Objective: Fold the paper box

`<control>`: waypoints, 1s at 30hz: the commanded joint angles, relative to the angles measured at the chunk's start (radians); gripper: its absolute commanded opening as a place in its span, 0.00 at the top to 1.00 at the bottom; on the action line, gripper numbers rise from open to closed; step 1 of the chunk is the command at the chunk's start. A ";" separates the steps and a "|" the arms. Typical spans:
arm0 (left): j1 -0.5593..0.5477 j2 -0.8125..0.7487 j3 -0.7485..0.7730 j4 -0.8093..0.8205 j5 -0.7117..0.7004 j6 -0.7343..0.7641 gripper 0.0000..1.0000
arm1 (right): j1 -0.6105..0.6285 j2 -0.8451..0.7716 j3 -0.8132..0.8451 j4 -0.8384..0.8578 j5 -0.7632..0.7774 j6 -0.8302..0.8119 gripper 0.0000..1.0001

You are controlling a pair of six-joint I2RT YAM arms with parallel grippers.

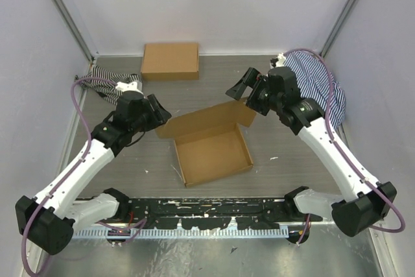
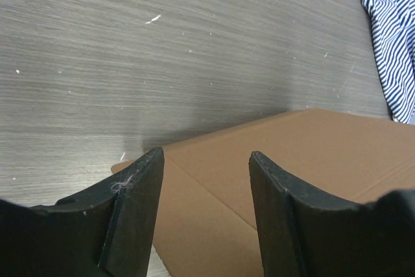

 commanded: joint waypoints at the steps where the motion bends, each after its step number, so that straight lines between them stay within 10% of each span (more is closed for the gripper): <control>1: 0.049 0.004 0.056 0.027 0.028 0.037 0.38 | -0.005 0.054 0.076 0.029 -0.037 -0.065 0.00; 30: 0.169 0.122 -0.038 0.143 0.124 -0.019 0.41 | -0.065 0.276 0.317 0.084 -0.187 -0.281 0.00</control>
